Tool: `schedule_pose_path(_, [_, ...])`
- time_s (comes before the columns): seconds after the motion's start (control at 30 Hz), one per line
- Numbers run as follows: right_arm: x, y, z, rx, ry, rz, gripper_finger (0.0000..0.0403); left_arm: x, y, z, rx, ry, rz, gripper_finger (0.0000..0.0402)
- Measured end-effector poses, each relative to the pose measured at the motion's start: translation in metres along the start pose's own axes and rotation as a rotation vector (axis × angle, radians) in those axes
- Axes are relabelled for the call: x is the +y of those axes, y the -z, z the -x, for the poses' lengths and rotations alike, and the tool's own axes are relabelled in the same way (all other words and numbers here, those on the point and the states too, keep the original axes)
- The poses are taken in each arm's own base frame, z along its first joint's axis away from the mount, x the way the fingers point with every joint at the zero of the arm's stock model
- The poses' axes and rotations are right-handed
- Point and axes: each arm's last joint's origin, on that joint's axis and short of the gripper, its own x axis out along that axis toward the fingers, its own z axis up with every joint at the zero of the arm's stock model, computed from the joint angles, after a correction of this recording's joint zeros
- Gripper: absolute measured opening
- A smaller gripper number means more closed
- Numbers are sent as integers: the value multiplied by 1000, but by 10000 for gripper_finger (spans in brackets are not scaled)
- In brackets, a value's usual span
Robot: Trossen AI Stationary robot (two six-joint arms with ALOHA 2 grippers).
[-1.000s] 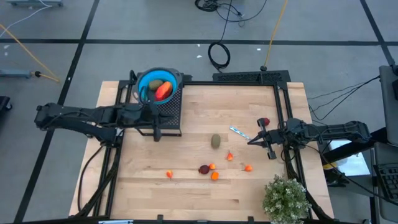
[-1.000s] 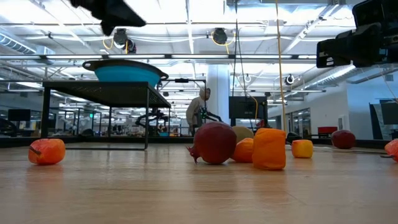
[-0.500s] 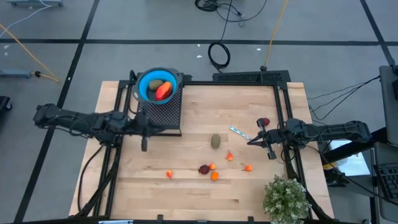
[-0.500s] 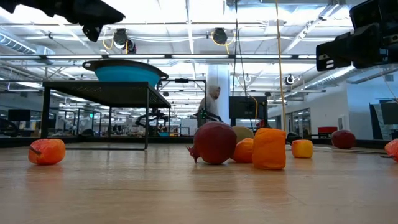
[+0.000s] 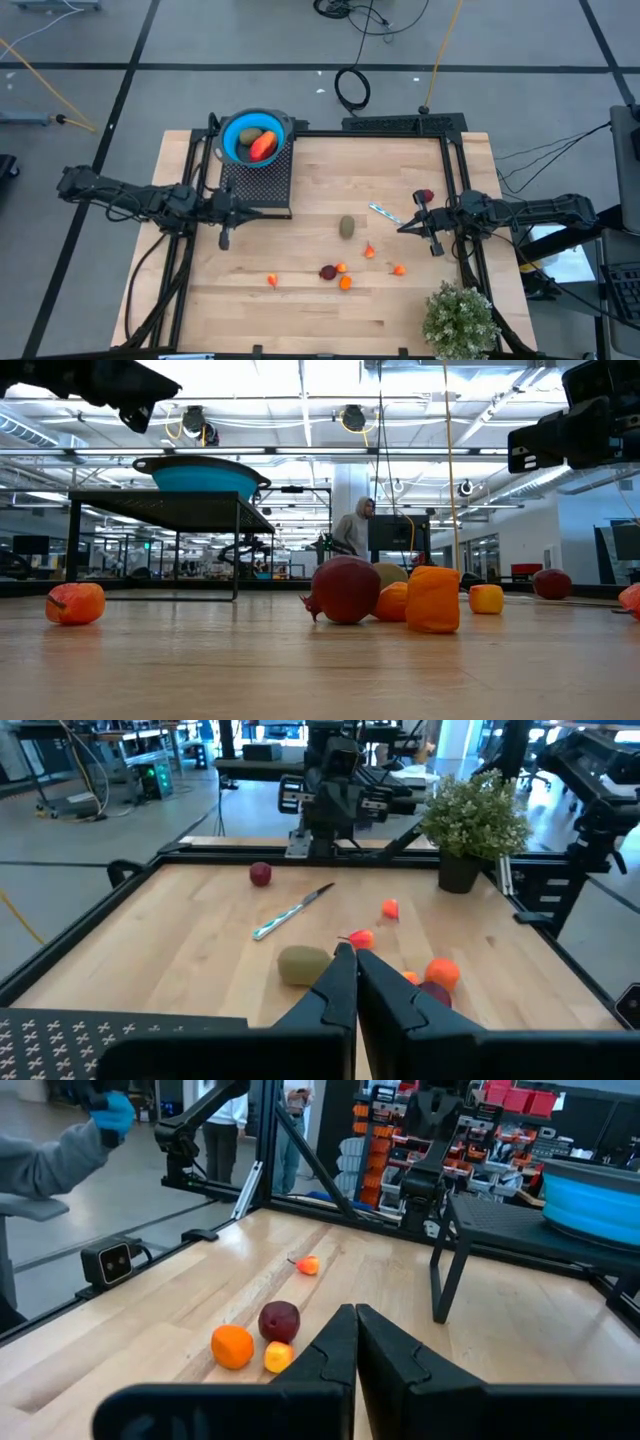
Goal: Pick & Place Fruit
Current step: Put the brown kiwi into the blue strainer bowl on the shelf
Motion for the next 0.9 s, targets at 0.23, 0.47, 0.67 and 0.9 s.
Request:
schedule_pose_path(0.23, [-1, -1, -2, -10, 2, 2, 0, 0, 11, -1, -2, 19, -17, 4])
schedule_pose_path(0.47, [-4, 2, -14, 45, 0, -13, 0, -1, 18, -3, -3, 54, -36, 2])
schedule_pose_path(0.67, [-10, -10, -33, 124, -14, -30, 0, -1, 17, -3, -9, 55, -51, 10])
schedule_pose_path(0.9, [-16, -26, -66, 231, -74, 38, 0, -3, 17, -2, -10, 105, -75, 8])
